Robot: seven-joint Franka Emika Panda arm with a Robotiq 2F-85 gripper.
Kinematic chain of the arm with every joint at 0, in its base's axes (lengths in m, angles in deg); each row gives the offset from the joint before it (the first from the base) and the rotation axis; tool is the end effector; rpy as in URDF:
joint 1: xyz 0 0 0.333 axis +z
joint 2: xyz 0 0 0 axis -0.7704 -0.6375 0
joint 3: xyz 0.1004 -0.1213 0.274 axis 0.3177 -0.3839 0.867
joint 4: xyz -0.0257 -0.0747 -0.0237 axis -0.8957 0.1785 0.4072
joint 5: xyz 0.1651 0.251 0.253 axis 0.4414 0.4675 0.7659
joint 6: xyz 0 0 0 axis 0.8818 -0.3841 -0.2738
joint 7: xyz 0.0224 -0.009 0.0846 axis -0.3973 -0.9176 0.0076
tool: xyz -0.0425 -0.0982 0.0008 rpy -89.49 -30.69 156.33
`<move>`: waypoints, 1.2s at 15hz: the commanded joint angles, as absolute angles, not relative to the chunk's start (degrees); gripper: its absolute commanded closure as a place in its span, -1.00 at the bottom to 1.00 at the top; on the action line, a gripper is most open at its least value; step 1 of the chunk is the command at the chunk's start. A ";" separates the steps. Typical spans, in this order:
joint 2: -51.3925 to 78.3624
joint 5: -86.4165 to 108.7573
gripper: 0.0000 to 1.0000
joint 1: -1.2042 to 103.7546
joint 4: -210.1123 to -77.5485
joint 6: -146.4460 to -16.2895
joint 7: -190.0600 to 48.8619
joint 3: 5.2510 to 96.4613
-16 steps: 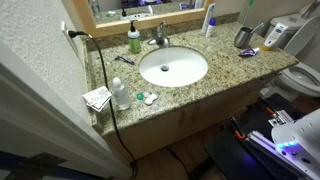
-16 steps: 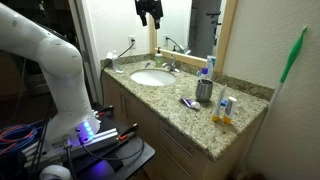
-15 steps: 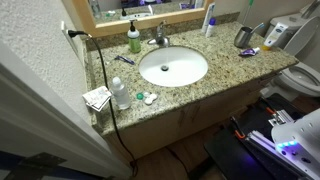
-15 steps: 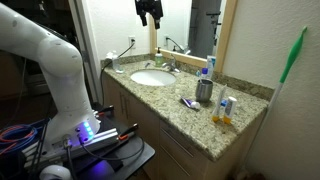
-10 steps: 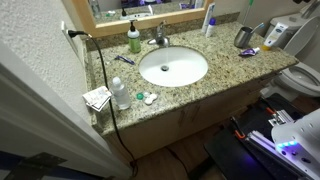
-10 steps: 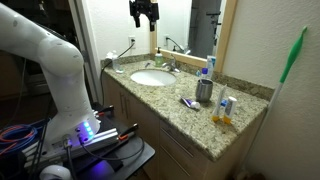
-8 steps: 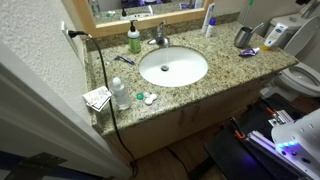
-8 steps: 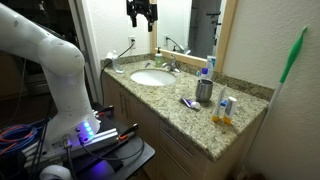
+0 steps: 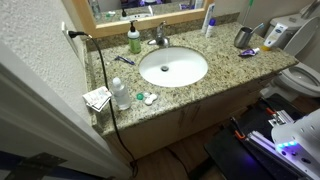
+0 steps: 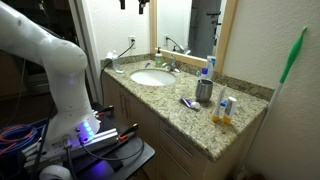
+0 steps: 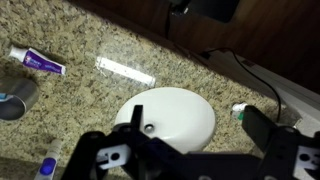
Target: Close the tap
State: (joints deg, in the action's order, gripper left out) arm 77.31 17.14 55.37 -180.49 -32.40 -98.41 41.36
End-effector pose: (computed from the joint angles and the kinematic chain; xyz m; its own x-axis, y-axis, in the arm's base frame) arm 0.2863 -0.0678 0.6363 0.9403 0.3111 0.1376 0.3329 -0.9249 -0.1835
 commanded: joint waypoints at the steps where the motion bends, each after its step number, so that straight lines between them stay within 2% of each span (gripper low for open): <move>1: 68.82 17.40 -1.00 57.33 -181.06 -32.95 -97.24 46.86; 6: 51.97 20.14 -1.00 59.93 -172.58 -38.98 -89.26 53.89; 7: 59.90 19.13 -1.00 58.49 -178.95 -38.81 -91.37 54.05; 13: 55.15 19.19 -1.00 57.86 -176.61 -40.15 -88.68 54.81; 18: 42.85 24.43 -1.00 57.63 -170.62 -57.03 -80.45 55.84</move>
State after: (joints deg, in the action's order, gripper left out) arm 51.48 22.43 59.01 -176.66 -50.43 -84.09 54.15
